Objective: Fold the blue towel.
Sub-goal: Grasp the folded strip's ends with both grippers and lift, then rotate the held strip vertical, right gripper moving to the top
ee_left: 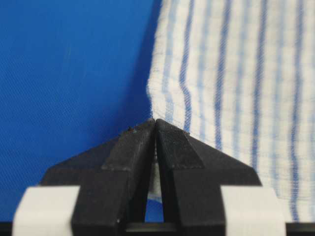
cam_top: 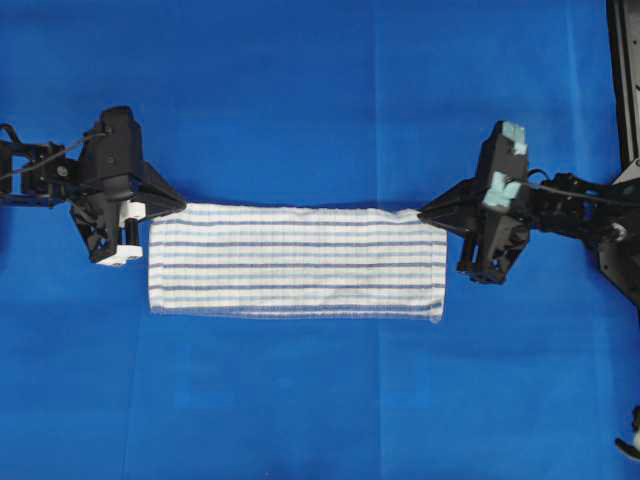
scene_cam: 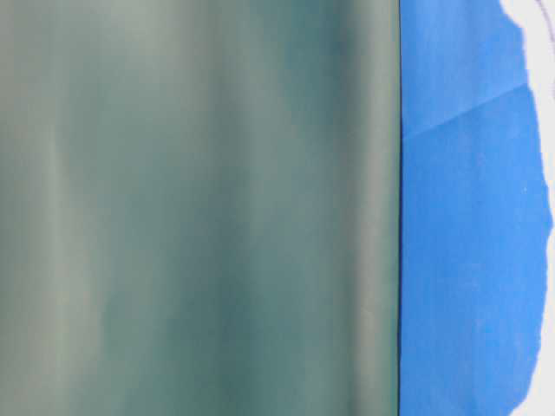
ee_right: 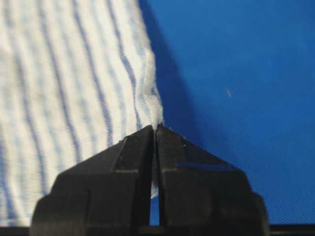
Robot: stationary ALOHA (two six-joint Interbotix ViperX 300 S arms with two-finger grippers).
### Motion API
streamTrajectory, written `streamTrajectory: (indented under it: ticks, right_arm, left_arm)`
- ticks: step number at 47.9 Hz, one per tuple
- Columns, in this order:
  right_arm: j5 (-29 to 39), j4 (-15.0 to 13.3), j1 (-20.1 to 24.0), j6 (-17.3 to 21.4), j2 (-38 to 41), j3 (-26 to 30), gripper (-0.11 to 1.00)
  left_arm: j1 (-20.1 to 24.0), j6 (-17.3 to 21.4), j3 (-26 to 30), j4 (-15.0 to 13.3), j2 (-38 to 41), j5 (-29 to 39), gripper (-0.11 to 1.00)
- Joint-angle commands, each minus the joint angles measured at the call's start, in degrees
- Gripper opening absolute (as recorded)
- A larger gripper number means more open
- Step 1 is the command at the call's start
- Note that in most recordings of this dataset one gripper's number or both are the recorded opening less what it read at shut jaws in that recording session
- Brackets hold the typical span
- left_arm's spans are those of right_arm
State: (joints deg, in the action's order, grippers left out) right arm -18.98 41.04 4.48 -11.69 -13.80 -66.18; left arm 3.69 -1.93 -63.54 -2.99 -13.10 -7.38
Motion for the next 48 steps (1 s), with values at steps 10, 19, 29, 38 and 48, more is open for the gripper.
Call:
streamTrajectory:
  ticks: [10,19,29,38,48]
  right_arm:
    - [7.0,-0.2,0.1,-3.3,-11.6,1.7,0.01]
    - [11.4,-0.1,0.1,-3.5,-17.1,2.1,0.01]
    - [13.2,-0.2,0.1,-3.6,-19.4,2.4,0.01]
    - [13.2,-0.2,0.0,-3.8,-19.4,2.8,0.01]
    - [12.8,-0.4,-1.6,-3.9,-18.7,3.0,0.01]
  left_arm:
    - [-3.7,0.3,3.4,0.1,-12.4,5.9,0.02]
    - [-5.7,0.1,3.3,0.0,-19.2,7.5,0.02]
    - [-6.4,-0.3,2.6,0.1,-21.4,7.6,0.02]
    - [-6.4,-0.4,2.7,0.0,-21.2,7.2,0.02]
    - [-6.8,-0.6,4.1,-0.1,-18.5,5.1,0.02]
